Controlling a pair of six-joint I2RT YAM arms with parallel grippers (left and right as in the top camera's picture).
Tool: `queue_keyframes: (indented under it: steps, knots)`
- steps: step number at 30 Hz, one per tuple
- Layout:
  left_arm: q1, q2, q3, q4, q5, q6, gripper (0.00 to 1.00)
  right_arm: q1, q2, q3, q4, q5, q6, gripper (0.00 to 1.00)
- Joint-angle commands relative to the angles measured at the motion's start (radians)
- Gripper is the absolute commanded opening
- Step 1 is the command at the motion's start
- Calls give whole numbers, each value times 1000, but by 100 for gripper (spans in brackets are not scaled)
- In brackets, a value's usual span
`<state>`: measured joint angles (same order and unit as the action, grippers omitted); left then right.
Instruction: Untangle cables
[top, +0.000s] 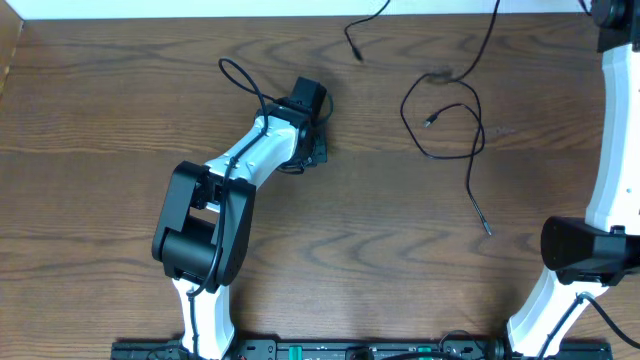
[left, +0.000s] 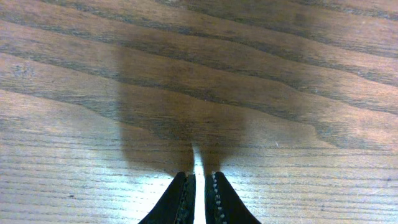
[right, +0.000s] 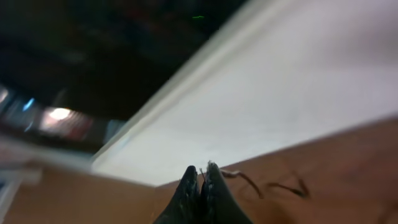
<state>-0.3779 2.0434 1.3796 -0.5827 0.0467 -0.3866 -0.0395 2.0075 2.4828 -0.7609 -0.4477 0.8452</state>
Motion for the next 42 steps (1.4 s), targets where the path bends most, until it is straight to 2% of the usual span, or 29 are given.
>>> queue_keyframes:
  steps: [1, 12, 20, 25, 32, 37, 42]
  knots:
    - [1, -21, -13, -3, -6, 13, 13, 6, -18, 9, -6, 161, -4, 1]
    - [1, -21, -14, -1, -6, 13, 13, -113, -62, 10, 48, 170, -31, 1]
    - [1, -21, -14, 0, -6, 13, 13, -299, -191, 10, 106, 101, -31, 1]
    - [1, -21, -14, 0, -6, 13, 13, -450, -246, 10, 5, 126, -35, 1]
    - [1, -21, -14, 0, -5, 13, 13, -634, -236, 8, -187, 243, -84, 1]
    - [1, -21, -14, 1, -5, 12, 13, -716, -188, 8, -299, 439, -169, 1]
    - [1, -21, -14, 7, 0, 12, 13, -733, -124, 8, -300, 521, -216, 1]
